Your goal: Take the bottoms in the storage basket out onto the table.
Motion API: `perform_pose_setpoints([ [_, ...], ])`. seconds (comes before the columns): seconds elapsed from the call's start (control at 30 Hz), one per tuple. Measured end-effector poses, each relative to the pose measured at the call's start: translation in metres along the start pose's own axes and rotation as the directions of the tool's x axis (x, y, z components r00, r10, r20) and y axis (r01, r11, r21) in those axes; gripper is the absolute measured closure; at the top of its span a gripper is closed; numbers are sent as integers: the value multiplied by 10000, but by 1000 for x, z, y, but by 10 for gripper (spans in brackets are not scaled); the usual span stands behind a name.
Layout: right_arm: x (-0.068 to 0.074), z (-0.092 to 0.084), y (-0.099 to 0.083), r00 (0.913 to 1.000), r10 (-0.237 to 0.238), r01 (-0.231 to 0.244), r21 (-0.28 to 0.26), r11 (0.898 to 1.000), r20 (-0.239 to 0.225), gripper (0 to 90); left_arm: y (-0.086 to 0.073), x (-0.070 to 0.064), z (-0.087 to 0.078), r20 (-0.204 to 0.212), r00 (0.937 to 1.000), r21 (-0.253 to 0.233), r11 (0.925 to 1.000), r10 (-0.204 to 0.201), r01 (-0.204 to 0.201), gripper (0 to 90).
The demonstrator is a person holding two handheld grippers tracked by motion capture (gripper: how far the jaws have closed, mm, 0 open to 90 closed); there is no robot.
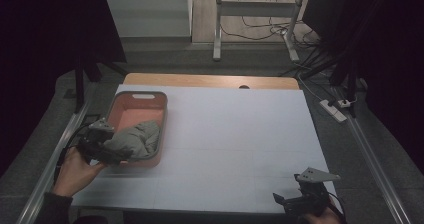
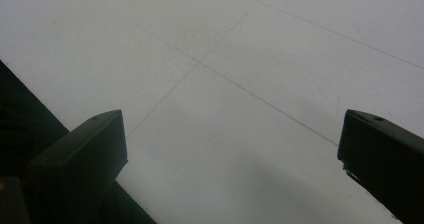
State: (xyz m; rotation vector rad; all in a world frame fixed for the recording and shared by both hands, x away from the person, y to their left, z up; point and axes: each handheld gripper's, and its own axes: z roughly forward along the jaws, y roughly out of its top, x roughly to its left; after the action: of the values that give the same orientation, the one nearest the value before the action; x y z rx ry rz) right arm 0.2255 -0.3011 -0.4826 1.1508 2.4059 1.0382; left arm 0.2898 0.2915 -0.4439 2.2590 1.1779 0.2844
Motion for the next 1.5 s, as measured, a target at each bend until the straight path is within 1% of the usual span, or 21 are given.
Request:
perform_pose_setpoints([
  [0.23,0,0,0,10000,-24,24,25,10000,-10,0,10,8,8,125,9999,366,9993,79,-83,0],
  [0.3,0,0,0,10000,-25,25,41,10000,-12,0,13,11,11,237,9997,430,9990,68,-78,0],
  [0.5,0,1,0,10000,-45,45,59,10000,-30,0,22,17,21,260,9996,755,9971,76,-95,0],
  [0.57,0,1,0,10000,-49,49,67,10000,-39,0,25,18,24,203,9997,825,9965,143,-159,0],
  [0.67,0,1,0,10000,-68,68,95,9999,-29,0,29,20,29,228,9994,875,9957,275,-294,0],
  [0.73,0,1,0,10000,-84,84,111,9999,-36,0,32,20,33,351,9991,936,9952,249,-281,0],
  [0.77,1,1,0,10000,-83,83,123,9999,-50,0,35,21,37,366,9991,1064,9940,231,-268,0],
  [0.8,1,1,0,10000,-83,83,123,9999,-50,0,35,21,37,366,9991,1064,9940,231,-268,0],
  [0.9,1,1,0,9999,-112,113,140,9998,-53,0,39,22,43,382,9991,1311,9911,193,-242,0],
  [1.0,0,1,0,9999,-112,113,151,9998,-35,0,43,24,50,283,9995,1676,9857,156,-202,0],
  [1.13,0,1,0,10000,-88,88,118,9999,-32,0,45,29,58,274,9996,2116,9774,-48,-11,0],
  [1.17,0,1,0,9999,-94,94,123,9999,-35,0,45,31,61,324,9993,2256,9742,-182,104,0],
  [1.2,0,1,0,9999,-94,94,123,9999,-35,0,45,31,61,324,9993,2256,9742,-182,104,0],
  [1.27,0,1,0,9999,-97,97,126,9999,-30,0,44,35,65,461,9984,2403,9705,-324,204,0],
  [1.3,0,1,0,9999,-99,100,126,9999,-29,0,44,37,67,560,9973,2538,9667,-485,327,0],
  [1.33,0,1,0,9999,-99,99,126,9999,-29,0,45,38,68,618,9965,2612,9645,-568,388,0],
  [1.37,0,1,0,9999,-97,98,125,9999,-27,0,46,38,69,649,9964,2703,9621,-547,352,0],
  [1.4,0,1,0,10000,-97,97,124,9999,-24,0,47,38,70,680,9964,2836,9585,-510,297,0],
  [1.5,1,1,0,9999,-128,129,146,9998,-33,0,49,36,78,778,9960,3448,9386,-446,151,0],
])
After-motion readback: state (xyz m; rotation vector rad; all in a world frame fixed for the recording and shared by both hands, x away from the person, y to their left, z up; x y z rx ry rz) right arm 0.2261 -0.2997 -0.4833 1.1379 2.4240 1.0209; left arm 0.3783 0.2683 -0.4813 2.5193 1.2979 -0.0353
